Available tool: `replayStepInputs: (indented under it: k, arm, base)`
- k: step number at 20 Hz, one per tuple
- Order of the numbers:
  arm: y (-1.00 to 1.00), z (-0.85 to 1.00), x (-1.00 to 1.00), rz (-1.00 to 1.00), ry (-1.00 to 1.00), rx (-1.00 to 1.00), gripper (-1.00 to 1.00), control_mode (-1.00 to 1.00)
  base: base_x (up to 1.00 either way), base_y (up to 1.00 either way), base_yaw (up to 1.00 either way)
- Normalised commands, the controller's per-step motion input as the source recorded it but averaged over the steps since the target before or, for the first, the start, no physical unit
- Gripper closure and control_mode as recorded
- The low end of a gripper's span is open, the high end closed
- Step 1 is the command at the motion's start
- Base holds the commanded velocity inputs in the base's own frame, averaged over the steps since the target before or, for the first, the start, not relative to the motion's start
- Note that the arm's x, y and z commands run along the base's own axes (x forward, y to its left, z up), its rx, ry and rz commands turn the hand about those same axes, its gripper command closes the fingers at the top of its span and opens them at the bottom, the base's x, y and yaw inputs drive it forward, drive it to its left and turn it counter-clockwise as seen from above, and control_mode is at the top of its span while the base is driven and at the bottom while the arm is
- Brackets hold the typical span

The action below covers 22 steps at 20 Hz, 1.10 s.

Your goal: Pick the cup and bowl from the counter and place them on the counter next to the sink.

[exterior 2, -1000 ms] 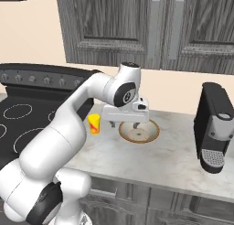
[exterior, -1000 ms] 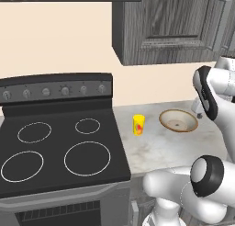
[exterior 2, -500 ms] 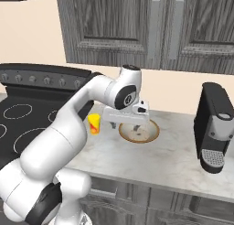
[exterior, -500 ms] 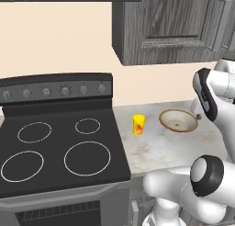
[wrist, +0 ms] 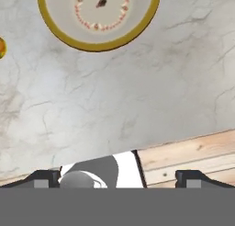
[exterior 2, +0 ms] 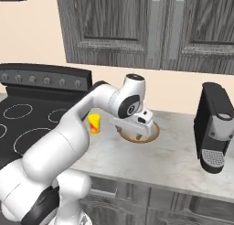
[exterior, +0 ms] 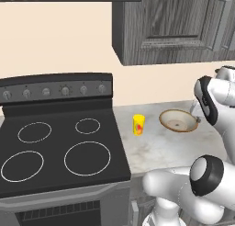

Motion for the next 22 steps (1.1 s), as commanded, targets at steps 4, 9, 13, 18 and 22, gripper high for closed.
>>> replayStepInputs:
  k: [4,9,13,18,22]
  arm:
    - [-0.27,-0.26,0.07,-0.44,0.0,0.01,-1.0,-1.0]
    - [0.0,-0.16,0.32,-0.24,0.0,0.0,-1.0,-1.0]
    - [0.0,-0.22,0.5,-0.16,0.0,0.0,-1.0,-1.0]
    - [-0.03,-0.21,0.41,-0.09,0.0,0.0,-1.0,-1.0]
    - [-0.1,-0.16,0.36,-0.09,0.01,0.0,-1.0,-1.0]
  base:
    - [0.0,0.0,0.0]
    - [0.0,0.0,0.0]
    - [0.0,0.0,0.0]
    - [0.0,0.0,0.0]
    - [0.0,0.0,0.0]
